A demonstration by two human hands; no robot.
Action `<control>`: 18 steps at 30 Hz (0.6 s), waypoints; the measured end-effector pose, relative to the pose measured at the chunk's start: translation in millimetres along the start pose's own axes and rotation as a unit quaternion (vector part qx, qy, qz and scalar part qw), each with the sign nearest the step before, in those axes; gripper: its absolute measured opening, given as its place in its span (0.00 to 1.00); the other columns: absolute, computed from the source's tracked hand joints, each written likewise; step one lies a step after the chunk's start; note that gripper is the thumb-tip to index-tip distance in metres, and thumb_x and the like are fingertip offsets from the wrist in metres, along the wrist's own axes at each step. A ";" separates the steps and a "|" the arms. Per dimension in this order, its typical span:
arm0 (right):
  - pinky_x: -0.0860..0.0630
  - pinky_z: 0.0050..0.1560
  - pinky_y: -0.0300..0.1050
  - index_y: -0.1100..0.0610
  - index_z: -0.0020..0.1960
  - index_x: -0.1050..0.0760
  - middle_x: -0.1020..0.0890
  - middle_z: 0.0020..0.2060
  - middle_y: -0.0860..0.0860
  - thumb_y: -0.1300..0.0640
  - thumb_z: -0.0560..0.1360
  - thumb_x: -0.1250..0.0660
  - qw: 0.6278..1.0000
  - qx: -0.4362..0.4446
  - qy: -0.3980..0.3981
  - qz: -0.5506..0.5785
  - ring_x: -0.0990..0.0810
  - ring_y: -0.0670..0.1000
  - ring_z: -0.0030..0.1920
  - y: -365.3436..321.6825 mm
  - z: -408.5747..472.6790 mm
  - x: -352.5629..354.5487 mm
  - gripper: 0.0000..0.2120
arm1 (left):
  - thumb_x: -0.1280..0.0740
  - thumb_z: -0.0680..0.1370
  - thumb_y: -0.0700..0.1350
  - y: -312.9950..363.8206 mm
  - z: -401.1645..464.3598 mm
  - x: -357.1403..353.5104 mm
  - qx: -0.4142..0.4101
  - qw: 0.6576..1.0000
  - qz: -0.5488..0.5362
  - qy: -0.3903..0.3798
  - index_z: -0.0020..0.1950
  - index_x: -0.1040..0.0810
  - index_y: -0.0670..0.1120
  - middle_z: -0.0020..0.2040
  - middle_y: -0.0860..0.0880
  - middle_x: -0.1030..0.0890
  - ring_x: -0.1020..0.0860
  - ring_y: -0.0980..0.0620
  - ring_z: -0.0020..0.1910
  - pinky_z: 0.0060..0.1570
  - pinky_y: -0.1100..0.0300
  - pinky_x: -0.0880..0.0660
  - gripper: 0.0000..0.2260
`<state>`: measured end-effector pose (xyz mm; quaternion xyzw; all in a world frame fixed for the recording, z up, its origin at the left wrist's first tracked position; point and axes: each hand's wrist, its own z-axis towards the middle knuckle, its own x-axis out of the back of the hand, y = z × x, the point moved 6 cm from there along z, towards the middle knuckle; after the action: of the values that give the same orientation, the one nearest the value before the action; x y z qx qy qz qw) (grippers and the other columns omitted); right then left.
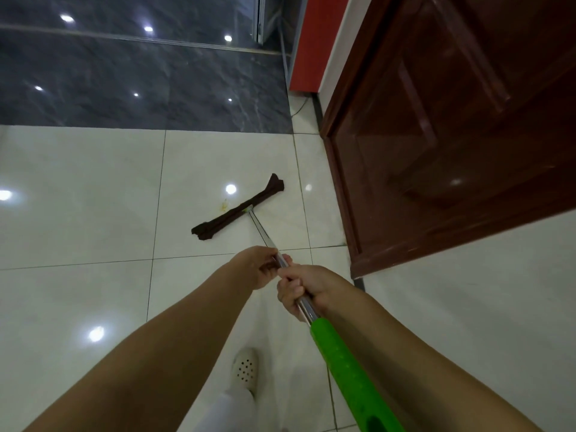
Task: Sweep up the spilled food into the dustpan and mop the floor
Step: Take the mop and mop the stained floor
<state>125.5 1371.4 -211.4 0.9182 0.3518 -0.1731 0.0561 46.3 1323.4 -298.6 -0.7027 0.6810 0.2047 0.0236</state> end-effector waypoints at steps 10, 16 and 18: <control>0.37 0.15 0.28 0.48 0.53 0.26 0.34 0.31 0.49 0.65 0.78 0.38 0.996 -0.005 0.005 0.086 0.35 0.44 0.15 9.8 -27.5 14.8 0.13 | 0.42 0.81 0.35 -18.7 -18.7 -9.5 0.010 1.000 0.006 -0.019 0.39 0.31 0.36 0.19 0.43 0.25 0.23 0.51 0.18 0.21 0.64 0.24 0.10; 0.36 0.15 0.30 0.51 0.53 0.25 0.31 0.29 0.52 0.67 0.73 0.34 0.994 -0.024 0.019 0.103 0.35 0.45 0.16 32.5 -59.6 24.5 0.14 | 0.41 0.80 0.35 -44.4 -45.8 -12.5 0.046 0.998 0.028 -0.019 0.41 0.29 0.34 0.19 0.41 0.23 0.23 0.49 0.18 0.25 0.58 0.24 0.09; 0.35 0.15 0.30 0.56 0.45 0.27 0.31 0.24 0.53 0.67 0.69 0.33 0.993 -0.044 0.006 0.107 0.34 0.46 0.15 39.3 -70.9 24.1 0.09 | 0.39 0.80 0.35 -49.3 -56.2 -12.6 0.059 0.997 0.041 -0.017 0.41 0.28 0.34 0.20 0.41 0.23 0.21 0.48 0.20 0.23 0.60 0.22 0.09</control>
<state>188.1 1373.2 -154.5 0.9481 0.2595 -0.1454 0.1123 108.4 1321.3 -255.2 -0.6677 0.7200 0.1764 0.0680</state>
